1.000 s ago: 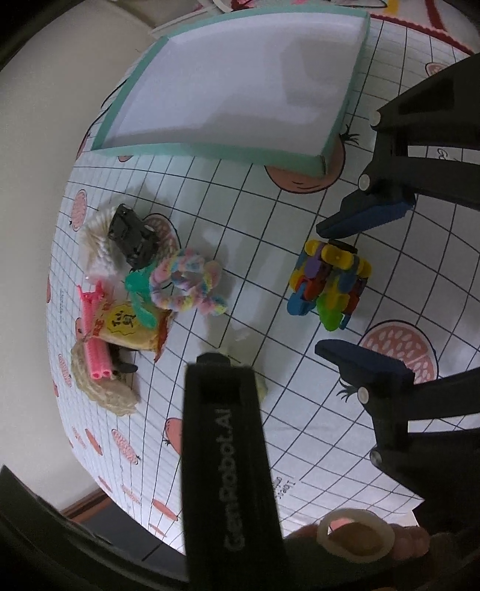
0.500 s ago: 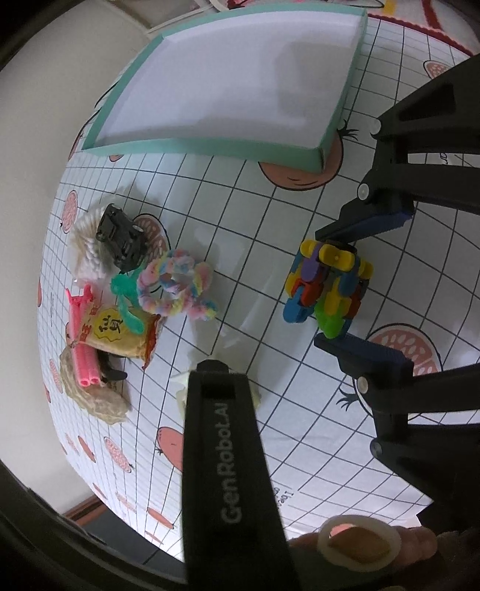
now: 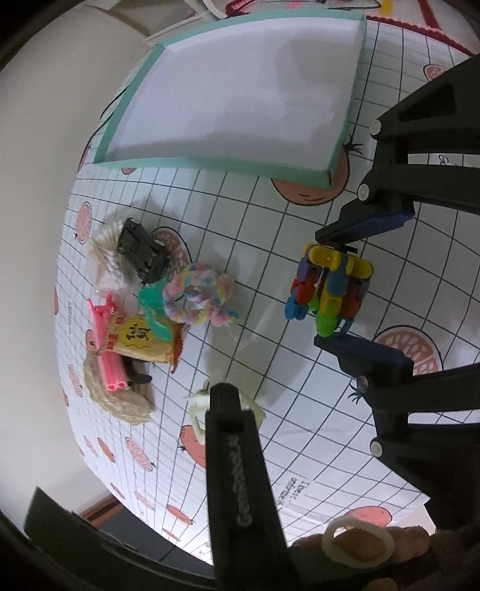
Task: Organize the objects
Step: 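Carry the claw clip and block toy into the green tray with both grippers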
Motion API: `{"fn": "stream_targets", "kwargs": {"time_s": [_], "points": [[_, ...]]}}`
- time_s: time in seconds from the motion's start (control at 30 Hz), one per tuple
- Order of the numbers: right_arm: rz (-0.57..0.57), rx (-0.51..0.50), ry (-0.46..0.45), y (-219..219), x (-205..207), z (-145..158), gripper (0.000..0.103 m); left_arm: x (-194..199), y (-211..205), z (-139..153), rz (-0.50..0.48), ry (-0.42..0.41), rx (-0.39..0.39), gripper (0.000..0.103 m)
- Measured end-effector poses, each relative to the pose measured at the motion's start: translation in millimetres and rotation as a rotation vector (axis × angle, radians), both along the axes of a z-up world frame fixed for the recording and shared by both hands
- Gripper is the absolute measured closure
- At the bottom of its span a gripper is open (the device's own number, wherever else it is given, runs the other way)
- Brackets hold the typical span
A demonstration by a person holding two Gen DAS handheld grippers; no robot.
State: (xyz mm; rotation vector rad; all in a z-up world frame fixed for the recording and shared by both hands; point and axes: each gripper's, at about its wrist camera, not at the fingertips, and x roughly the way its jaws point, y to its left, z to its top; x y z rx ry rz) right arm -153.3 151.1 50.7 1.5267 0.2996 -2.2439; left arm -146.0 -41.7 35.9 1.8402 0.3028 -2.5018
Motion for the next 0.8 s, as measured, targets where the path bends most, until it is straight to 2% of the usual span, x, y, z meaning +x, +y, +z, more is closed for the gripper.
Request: {"fn": "stream_targets", "kwargs": {"time_s": [0.33, 0.47, 0.6, 0.8], "points": [[-0.049, -0.053, 0.101, 12, 2, 32, 0.051, -4, -9, 22, 0.028, 0.045, 0.011, 0.052], [-0.089, -0.099, 0.13, 24, -9, 47, 0.051, 17, -8, 35, 0.02, 0.087, 0.004, 0.052], [-0.17, -0.149, 0.161, 50, -49, 66, 0.051, 9, 0, 57, 0.006, 0.145, 0.012, 0.052], [-0.25, -0.121, 0.205, 82, -108, 76, 0.051, -49, 37, 80, -0.065, 0.201, 0.06, 0.052]]}}
